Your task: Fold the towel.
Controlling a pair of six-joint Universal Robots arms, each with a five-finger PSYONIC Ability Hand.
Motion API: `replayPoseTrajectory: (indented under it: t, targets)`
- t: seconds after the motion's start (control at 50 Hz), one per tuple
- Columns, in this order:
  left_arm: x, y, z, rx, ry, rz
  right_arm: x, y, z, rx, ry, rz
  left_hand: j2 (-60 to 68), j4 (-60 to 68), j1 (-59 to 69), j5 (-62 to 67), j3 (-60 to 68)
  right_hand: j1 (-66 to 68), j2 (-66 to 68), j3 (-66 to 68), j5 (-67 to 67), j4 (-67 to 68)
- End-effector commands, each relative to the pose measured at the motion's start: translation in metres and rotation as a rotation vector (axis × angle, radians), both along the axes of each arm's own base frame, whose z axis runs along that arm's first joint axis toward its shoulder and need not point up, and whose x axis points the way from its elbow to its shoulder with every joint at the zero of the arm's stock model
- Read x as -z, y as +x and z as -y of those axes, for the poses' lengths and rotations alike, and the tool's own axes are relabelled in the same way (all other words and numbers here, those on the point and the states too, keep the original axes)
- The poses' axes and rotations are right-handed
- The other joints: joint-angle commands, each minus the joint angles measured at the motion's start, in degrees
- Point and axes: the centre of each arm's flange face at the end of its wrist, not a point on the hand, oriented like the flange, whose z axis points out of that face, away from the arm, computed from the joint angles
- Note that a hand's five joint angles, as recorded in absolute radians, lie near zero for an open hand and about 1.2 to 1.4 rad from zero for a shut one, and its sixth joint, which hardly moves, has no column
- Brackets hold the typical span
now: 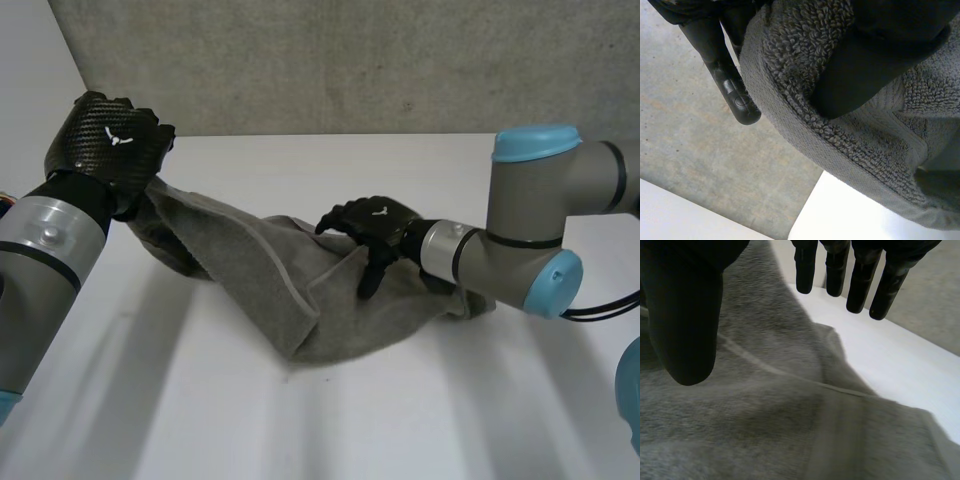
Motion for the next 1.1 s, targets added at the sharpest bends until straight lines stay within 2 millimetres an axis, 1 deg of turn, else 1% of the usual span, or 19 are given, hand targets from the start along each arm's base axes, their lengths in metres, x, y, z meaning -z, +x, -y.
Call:
replayPoseTrajectory:
  t: [0.02,0.14,0.24,0.32,0.36,0.4,0.46,0.48,0.52,0.54,0.58,0.72,0.8,0.84,0.86,0.9,0.96,1.0,1.1]
  targets:
    - [-0.002,0.004,0.001,-0.013,-0.004,-0.001,0.019,0.013,-0.021,-0.075,0.030,-0.025,10.3,10.2,12.9,11.3,10.3,15.6,13.2,13.1,13.0,13.2]
    - [-0.002,0.007,0.003,-0.024,-0.002,-0.006,0.038,0.026,-0.040,-0.140,0.027,-0.071,10.3,10.2,12.9,11.3,10.3,18.6,16.2,16.1,16.0,16.2]
    - [-0.001,0.008,0.005,-0.030,0.003,-0.022,0.042,0.031,-0.047,-0.158,0.026,-0.080,10.3,10.2,12.9,11.3,10.3,20.2,17.8,17.7,17.5,17.7]
    - [-0.002,0.009,0.007,-0.031,-0.006,-0.033,0.036,0.031,-0.046,-0.155,0.013,-0.074,10.3,10.2,12.9,11.3,10.3,36.5,34.1,34.0,33.8,34.1]
    - [-0.003,0.010,0.009,-0.038,-0.013,-0.037,0.018,0.032,-0.044,-0.146,-0.026,-0.049,10.3,10.2,12.9,11.3,10.3,59.2,56.8,56.7,56.6,56.8]
    - [-0.003,0.012,0.011,-0.043,-0.017,-0.038,0.007,0.030,-0.040,-0.128,-0.051,-0.035,10.3,10.2,12.9,11.3,10.3,66.3,63.9,63.8,63.7,63.9]
    - [-0.005,0.014,0.014,-0.052,-0.027,-0.043,-0.018,0.027,-0.035,-0.080,-0.120,-0.004,10.3,10.2,12.9,11.3,10.3,66.4,64.0,63.9,63.7,63.9]
    - [-0.005,0.014,0.014,-0.052,-0.027,-0.043,-0.018,0.027,-0.035,-0.080,-0.120,-0.004,10.3,10.2,12.9,11.3,10.3,66.4,64.0,63.9,63.7,63.9]
    - [-0.005,0.015,0.015,-0.056,-0.033,-0.043,-0.045,0.011,-0.024,0.026,-0.195,0.012,10.3,10.2,12.9,11.3,10.3,66.4,64.0,63.9,63.7,63.9]
    - [-0.005,0.015,0.015,-0.056,-0.034,-0.043,-0.045,0.011,-0.024,0.027,-0.195,0.012,10.3,10.2,12.9,11.3,10.3,66.4,64.0,63.9,63.7,63.9]
    - [-0.004,0.016,0.018,-0.062,-0.032,-0.044,-0.077,-0.021,-0.007,0.164,-0.297,0.039,10.3,10.2,12.9,11.3,10.3,66.4,64.0,63.9,63.7,63.9]
    - [0.000,0.016,0.018,-0.064,-0.018,-0.045,-0.105,-0.050,-0.014,0.234,-0.413,0.090,10.3,10.2,12.9,11.3,10.3,66.4,64.0,63.9,63.7,63.9]
    - [0.003,0.014,0.016,-0.058,-0.009,-0.043,-0.096,-0.054,-0.020,0.239,-0.373,0.068,10.3,10.2,12.9,11.3,10.3,66.4,64.0,63.9,63.7,63.9]
    - [0.007,0.012,0.012,-0.046,0.012,-0.051,-0.077,-0.059,-0.030,0.233,-0.289,0.018,10.3,10.2,12.9,11.3,10.3,66.4,64.0,63.9,63.7,63.9]
    - [0.007,0.012,0.012,-0.046,0.012,-0.051,-0.077,-0.059,-0.030,0.233,-0.289,0.018,10.3,10.2,12.9,11.3,10.3,66.4,64.0,63.9,63.7,63.9]
    - [0.014,0.011,0.008,-0.038,0.046,-0.078,-0.054,-0.065,-0.049,0.210,-0.177,-0.041,10.3,10.2,12.9,11.3,10.3,66.4,64.0,63.9,63.7,63.9]
    - [0.018,0.011,0.006,-0.032,0.068,-0.090,-0.047,-0.068,-0.057,0.201,-0.142,-0.062,10.3,10.2,12.9,11.3,10.3,66.4,64.0,63.9,63.7,63.9]
    - [0.026,0.011,0.002,-0.029,0.099,-0.101,-0.034,-0.074,-0.078,0.163,-0.097,-0.111,10.3,10.2,12.9,11.3,10.3,66.4,64.0,63.9,63.7,63.9]
    - [0.035,0.012,-0.002,-0.031,0.129,-0.089,-0.014,-0.084,-0.105,0.093,-0.035,-0.239,10.3,10.2,12.9,11.3,10.3,66.4,64.0,63.9,63.7,63.9]
